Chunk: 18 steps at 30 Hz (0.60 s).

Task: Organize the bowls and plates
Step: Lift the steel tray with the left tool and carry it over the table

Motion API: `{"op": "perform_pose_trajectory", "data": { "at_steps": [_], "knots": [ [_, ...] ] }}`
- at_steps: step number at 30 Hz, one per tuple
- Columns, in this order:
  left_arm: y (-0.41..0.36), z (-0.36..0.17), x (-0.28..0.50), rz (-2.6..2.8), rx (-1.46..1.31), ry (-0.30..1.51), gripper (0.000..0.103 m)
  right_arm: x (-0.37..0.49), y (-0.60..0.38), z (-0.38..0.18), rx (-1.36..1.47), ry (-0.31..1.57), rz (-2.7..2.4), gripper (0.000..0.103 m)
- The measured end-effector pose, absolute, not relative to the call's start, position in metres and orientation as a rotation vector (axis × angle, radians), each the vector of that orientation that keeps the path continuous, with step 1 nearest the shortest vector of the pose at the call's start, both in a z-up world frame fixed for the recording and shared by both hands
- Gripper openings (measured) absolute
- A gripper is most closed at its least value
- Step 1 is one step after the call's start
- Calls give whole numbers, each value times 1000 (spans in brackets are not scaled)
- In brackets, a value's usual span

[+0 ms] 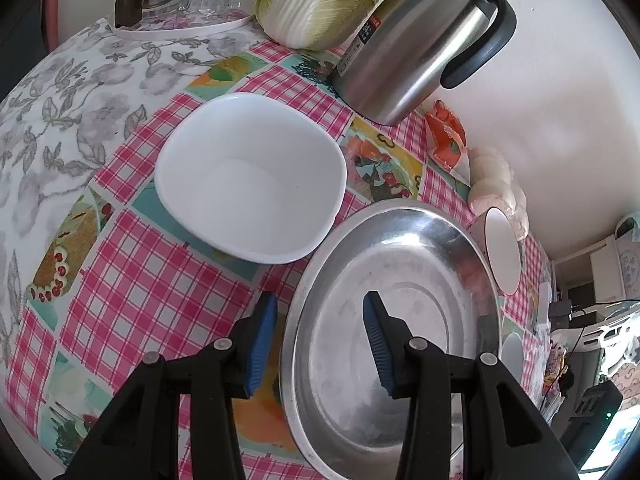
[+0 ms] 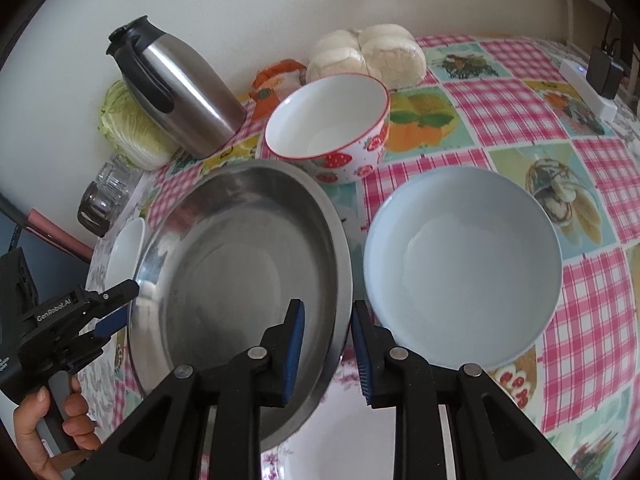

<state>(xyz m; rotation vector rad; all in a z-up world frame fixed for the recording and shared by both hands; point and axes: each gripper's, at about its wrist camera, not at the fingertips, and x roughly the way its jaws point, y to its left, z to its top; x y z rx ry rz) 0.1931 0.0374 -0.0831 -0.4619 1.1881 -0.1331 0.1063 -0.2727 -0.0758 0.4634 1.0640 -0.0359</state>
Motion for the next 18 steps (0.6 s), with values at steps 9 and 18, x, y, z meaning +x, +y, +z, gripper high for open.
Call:
{"op": "perform_pose_trajectory", "data": {
  "at_steps": [9, 18],
  "knots": [
    [33, -86, 190, -140, -437, 1208, 45, 98, -273, -72, 474, 1080, -42, 25],
    [25, -83, 189, -158, -401, 1204, 45, 97, -275, -74, 478, 1081, -36, 13]
  ]
}}
